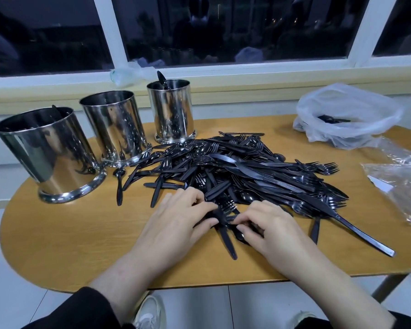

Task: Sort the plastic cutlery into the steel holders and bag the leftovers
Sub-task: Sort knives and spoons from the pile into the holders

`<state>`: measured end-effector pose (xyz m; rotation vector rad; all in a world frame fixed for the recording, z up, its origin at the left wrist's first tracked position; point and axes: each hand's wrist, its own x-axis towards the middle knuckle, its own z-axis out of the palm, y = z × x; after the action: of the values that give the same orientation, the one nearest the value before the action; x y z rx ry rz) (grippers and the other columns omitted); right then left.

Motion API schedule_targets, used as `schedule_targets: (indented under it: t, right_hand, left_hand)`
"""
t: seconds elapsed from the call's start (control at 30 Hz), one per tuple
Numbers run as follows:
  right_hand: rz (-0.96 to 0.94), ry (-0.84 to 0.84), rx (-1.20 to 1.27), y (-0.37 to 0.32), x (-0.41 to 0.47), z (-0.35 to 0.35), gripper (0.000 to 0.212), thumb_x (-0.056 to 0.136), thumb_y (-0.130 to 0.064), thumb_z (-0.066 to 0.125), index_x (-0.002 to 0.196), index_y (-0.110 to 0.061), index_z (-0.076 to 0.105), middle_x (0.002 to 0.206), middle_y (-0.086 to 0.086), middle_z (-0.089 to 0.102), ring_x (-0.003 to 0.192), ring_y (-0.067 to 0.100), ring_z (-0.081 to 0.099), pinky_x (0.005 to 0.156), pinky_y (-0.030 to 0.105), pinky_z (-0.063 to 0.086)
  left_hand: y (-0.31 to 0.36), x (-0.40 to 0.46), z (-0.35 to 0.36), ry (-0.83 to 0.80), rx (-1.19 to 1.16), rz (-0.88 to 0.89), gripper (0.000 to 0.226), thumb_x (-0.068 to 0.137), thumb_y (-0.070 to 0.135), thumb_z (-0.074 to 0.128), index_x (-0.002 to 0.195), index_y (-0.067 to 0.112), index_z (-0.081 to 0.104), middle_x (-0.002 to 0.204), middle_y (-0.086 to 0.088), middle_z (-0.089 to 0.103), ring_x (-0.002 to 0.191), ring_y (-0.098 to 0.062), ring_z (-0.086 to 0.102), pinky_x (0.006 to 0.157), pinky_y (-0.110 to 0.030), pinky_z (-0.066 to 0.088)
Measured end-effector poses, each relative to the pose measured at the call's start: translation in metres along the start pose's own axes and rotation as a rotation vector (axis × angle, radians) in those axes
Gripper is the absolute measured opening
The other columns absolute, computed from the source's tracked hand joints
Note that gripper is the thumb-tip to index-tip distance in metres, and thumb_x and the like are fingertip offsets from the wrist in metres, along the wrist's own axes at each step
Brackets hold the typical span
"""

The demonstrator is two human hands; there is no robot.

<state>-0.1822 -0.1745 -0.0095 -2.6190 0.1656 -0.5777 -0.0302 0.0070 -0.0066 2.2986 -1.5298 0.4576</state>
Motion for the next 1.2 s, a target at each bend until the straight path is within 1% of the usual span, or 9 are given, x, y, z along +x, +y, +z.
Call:
schedule_targets:
  t: [0.1,0.2,0.27,0.43,0.63,0.83,0.97,1.07,1.2]
  right_hand:
    - [-0.042,0.107,0.000,0.002,0.002,0.002,0.009,0.096,-0.025,0.065,0.102,-0.024,0.073,0.092,-0.016,0.060,0.090,0.002,0.049,0.086,0.017,0.036]
    - [-0.075,0.185,0.006,-0.001,0.004,0.001,0.022,0.098,-0.033,0.054,0.100,-0.022,0.072,0.092,-0.012,0.061,0.089,0.008,0.054,0.086,0.015,0.038]
    - [-0.073,0.231,0.010,-0.002,0.003,0.000,0.021,0.098,-0.033,0.056,0.102,-0.021,0.072,0.096,-0.012,0.062,0.091,0.011,0.056,0.086,0.020,0.042]
    - [0.013,0.385,0.137,-0.005,-0.001,-0.008,0.033,0.101,-0.040,0.050,0.121,-0.021,0.068,0.108,-0.018,0.059,0.107,0.006,0.056,0.088,0.026,0.050]
    - [0.081,0.409,0.176,-0.006,-0.003,-0.010,0.022,0.101,-0.028,0.053,0.111,-0.024,0.071,0.104,-0.026,0.061,0.105,0.002,0.058,0.085,0.013,0.043]
    - [0.115,0.473,0.119,0.000,-0.002,-0.034,0.017,0.099,-0.017,0.060,0.108,-0.020,0.074,0.095,-0.024,0.061,0.090,-0.003,0.057,0.078,0.009,0.038]
    - [0.279,0.410,0.039,0.021,-0.006,-0.052,0.020,0.096,-0.012,0.061,0.109,-0.022,0.073,0.093,-0.020,0.059,0.086,0.003,0.055,0.075,0.008,0.036]
    - [0.391,0.353,-0.046,0.034,-0.014,-0.063,0.027,0.093,-0.008,0.061,0.115,-0.019,0.072,0.102,-0.015,0.059,0.103,0.013,0.056,0.087,0.020,0.037]
    - [0.592,0.195,-0.182,0.042,-0.023,-0.074,0.039,0.094,-0.018,0.062,0.132,-0.022,0.064,0.118,-0.007,0.052,0.119,0.019,0.045,0.100,0.033,0.036]
  left_hand:
    - [0.007,0.003,0.000,0.068,0.025,0.040,0.037,0.102,0.050,0.043,0.125,0.032,0.066,0.108,0.012,0.049,0.098,-0.015,0.045,0.084,-0.035,0.033]
    - [0.016,0.006,0.002,0.092,0.014,0.093,0.029,0.101,0.048,0.047,0.113,0.033,0.069,0.105,0.013,0.050,0.098,-0.015,0.044,0.085,-0.034,0.029]
    - [0.019,0.006,0.004,0.103,0.023,0.110,0.026,0.101,0.047,0.047,0.104,0.033,0.069,0.105,0.013,0.051,0.098,-0.015,0.046,0.085,-0.033,0.029]
    - [0.014,0.008,0.005,0.181,-0.068,-0.015,0.026,0.102,0.042,0.046,0.102,0.027,0.067,0.099,0.015,0.058,0.095,-0.012,0.052,0.087,-0.031,0.032]
    - [0.012,0.004,0.004,0.301,-0.348,-0.275,0.021,0.107,0.038,0.049,0.109,0.024,0.064,0.093,0.018,0.060,0.086,-0.009,0.057,0.074,-0.031,0.047]
    - [0.017,0.004,0.000,0.307,-0.369,-0.292,0.023,0.107,0.031,0.046,0.109,0.018,0.065,0.089,0.019,0.057,0.082,-0.007,0.055,0.068,-0.032,0.046]
    - [0.038,0.013,-0.008,0.313,-0.395,-0.294,0.026,0.103,0.035,0.047,0.110,0.022,0.068,0.075,0.022,0.055,0.073,-0.005,0.055,0.061,-0.022,0.038]
    - [0.058,0.023,-0.007,0.300,-0.450,-0.271,0.025,0.102,0.038,0.046,0.107,0.026,0.067,0.067,0.019,0.053,0.068,-0.004,0.055,0.056,-0.018,0.037]
    - [0.069,0.022,0.006,0.244,-0.476,-0.295,0.027,0.101,0.042,0.043,0.106,0.029,0.066,0.074,0.019,0.060,0.079,-0.004,0.059,0.059,-0.019,0.042]
